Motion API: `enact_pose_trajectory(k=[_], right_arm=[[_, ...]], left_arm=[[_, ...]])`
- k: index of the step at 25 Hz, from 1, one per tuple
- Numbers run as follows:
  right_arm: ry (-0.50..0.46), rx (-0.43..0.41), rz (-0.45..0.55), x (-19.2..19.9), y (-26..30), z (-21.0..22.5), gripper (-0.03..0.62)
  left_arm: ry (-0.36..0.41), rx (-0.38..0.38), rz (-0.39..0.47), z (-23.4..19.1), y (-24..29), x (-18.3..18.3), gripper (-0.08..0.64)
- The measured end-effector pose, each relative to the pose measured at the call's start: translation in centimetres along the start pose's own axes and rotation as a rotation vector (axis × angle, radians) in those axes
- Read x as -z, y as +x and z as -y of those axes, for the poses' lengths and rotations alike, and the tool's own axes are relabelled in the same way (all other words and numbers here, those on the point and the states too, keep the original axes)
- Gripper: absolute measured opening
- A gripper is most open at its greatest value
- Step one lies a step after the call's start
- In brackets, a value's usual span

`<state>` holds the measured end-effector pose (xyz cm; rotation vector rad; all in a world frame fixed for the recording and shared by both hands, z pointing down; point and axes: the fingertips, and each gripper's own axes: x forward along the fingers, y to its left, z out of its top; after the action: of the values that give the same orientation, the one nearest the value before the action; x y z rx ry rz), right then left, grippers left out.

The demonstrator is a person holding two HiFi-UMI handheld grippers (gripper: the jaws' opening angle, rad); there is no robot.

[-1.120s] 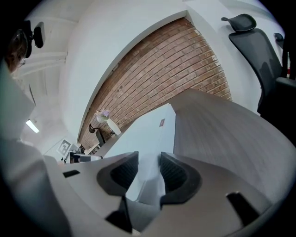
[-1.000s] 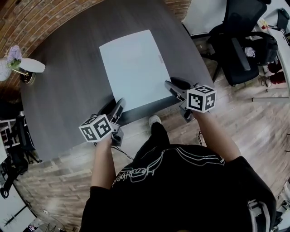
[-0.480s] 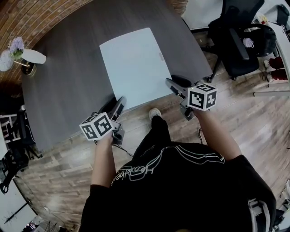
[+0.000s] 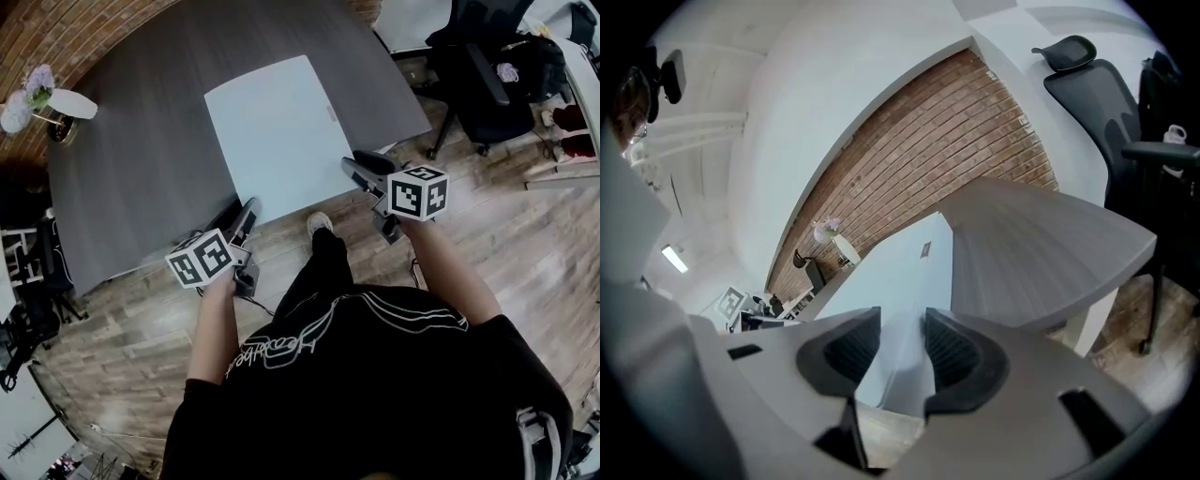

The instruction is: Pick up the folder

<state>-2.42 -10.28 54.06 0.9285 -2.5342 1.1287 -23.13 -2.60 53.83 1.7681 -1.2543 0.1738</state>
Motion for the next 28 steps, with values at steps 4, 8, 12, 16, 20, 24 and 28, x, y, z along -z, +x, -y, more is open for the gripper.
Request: enact_pose_trajectory(k=[4,8,12,16,20,24,28], right_arm=[[0.002,-0.002,-0.002,0.9,-0.9,-0.4,0.127],[-0.001,-0.005,-0.007,1.7,-1.8,-0.7,0.127],[-0.010,-0.005,-0.020,2.6,-2.8,-1.1,0.126],[-0.012,-0.016,-0.027,3.0,-3.1,-1.3,0.126],[0.005,-0.039,-0.014,2.8,-3.1,-1.3,0.127],[0.009,-0.096,-0.059,3.6,-3.0,-1.6,0.211],[0.076,-0.192,-0.105,4.5,-3.1,-1.9,0.252]], left_arm=[[-0.006,0.005,0.007,0.5,-0.6,1.2,0.193],[-0.006,0.003,0.010,1.0,-1.3,2.3,0.193],[-0.012,0.003,0.015,1.4,-1.8,3.4,0.193],[-0.014,0.013,0.030,1.6,-2.2,3.6,0.193],[-0.009,0.035,0.045,1.3,-2.3,3.4,0.204],[-0.011,0.096,0.012,1.1,-2.3,3.6,0.269],[-0.058,0.216,-0.039,1.4,-1.8,4.5,0.332]])
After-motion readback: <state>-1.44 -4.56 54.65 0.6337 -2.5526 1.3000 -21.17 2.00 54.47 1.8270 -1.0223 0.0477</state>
